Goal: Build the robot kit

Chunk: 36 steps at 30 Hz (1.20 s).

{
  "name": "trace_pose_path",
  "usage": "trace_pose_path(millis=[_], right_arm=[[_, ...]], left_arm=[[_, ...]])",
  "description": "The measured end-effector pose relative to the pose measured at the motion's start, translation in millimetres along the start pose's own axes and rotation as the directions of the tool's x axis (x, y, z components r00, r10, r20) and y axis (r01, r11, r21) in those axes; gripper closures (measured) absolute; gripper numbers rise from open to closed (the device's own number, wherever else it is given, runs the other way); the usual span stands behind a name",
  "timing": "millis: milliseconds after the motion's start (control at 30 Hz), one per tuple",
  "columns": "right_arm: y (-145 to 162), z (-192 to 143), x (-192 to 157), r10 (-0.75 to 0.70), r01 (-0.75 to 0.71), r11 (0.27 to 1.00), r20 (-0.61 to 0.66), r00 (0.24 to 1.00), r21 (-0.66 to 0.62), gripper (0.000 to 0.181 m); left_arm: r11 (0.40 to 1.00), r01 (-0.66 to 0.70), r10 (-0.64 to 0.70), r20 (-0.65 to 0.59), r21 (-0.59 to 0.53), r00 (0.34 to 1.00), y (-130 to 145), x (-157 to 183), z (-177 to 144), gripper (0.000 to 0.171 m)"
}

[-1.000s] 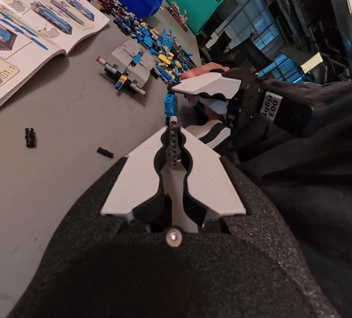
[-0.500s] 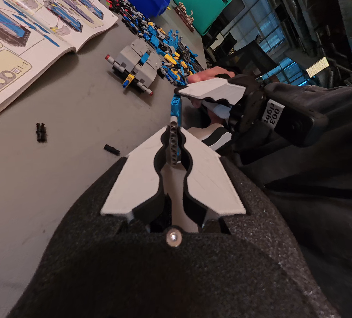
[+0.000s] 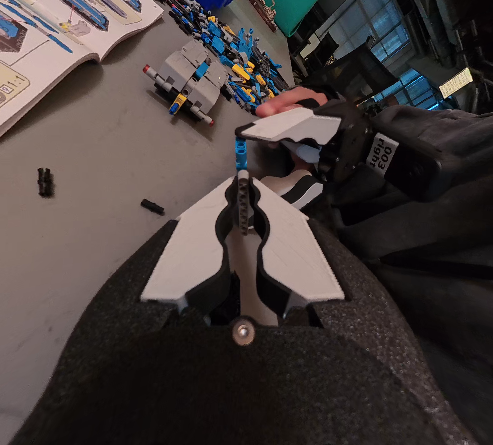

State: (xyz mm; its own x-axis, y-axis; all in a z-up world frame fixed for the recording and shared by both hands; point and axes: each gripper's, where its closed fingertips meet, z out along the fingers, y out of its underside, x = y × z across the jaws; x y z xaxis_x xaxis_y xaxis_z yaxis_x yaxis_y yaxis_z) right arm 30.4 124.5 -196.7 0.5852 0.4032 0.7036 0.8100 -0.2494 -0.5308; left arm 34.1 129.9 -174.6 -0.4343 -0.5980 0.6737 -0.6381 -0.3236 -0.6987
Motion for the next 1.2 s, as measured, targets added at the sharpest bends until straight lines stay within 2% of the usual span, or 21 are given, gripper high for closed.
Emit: trace_pose_path(millis=[400, 567, 667, 800, 933, 1000, 1033, 1067, 1100, 1133, 1200], right_arm=[[-8, 1, -1, -0.06, 0.061, 0.997, -0.036, 0.998, 0.035, 0.091], [-7, 1, -3, -0.025, 0.025, 0.998, -0.005, 1.0, 0.058, 0.091], [-7, 1, -3, -0.015, 0.015, 0.998, 0.001, 1.0, 0.067, 0.091], [-8, -1, -7, 0.037, -0.041, 0.995, 0.047, 0.998, 0.086, 0.088], [-22, -16, 1, 0.158, -0.178, 0.966, 0.115, 0.981, 0.19, 0.085], [-24, -23, 13, 0.291, -0.324, 0.922, 0.171, 0.941, 0.213, 0.086], [-19, -24, 20, 0.379, -0.415, 0.889, 0.199, 0.904, 0.193, 0.096], [-11, -22, 22, 0.467, -0.512, 0.847, 0.259, 0.846, 0.145, 0.103], [-2, -18, 23, 0.557, -0.602, 0.794, 0.299, 0.775, 0.083, 0.098], [10, -12, 24, 0.645, -0.679, 0.734, 0.308, 0.7, 0.004, 0.103], [11, -14, 13, 0.699, -0.751, 0.655, 0.446, 0.559, -0.085, 0.116]], left_arm=[[1.0, 0.011, -0.011, -0.008, 0.011, 1.0, -1, 2, 2, 0.165], [1.0, 0.015, -0.015, -0.012, 0.003, 1.0, 0, 2, 2, 0.166], [1.0, -0.016, 0.015, 0.031, 0.005, 0.999, 0, 0, 4, 0.166], [1.0, -0.012, 0.012, 0.038, 0.0, 0.999, 2, -1, 4, 0.166], [1.0, -0.018, 0.018, 0.025, 0.003, 1.0, 1, 2, 3, 0.166], [1.0, -0.02, 0.02, 0.023, 0.005, 1.0, 1, 2, 3, 0.166], [1.0, -0.021, 0.021, 0.019, 0.003, 1.0, 1, 3, 3, 0.166], [1.0, -0.023, 0.023, 0.019, 0.005, 1.0, 1, 3, 3, 0.166], [1.0, -0.024, 0.024, 0.022, 0.007, 0.999, 1, 3, 3, 0.166], [1.0, -0.021, 0.021, 0.02, 0.003, 1.0, 1, 3, 3, 0.166], [1.0, -0.012, 0.012, 0.032, 0.001, 0.999, 1, 0, 3, 0.166]])
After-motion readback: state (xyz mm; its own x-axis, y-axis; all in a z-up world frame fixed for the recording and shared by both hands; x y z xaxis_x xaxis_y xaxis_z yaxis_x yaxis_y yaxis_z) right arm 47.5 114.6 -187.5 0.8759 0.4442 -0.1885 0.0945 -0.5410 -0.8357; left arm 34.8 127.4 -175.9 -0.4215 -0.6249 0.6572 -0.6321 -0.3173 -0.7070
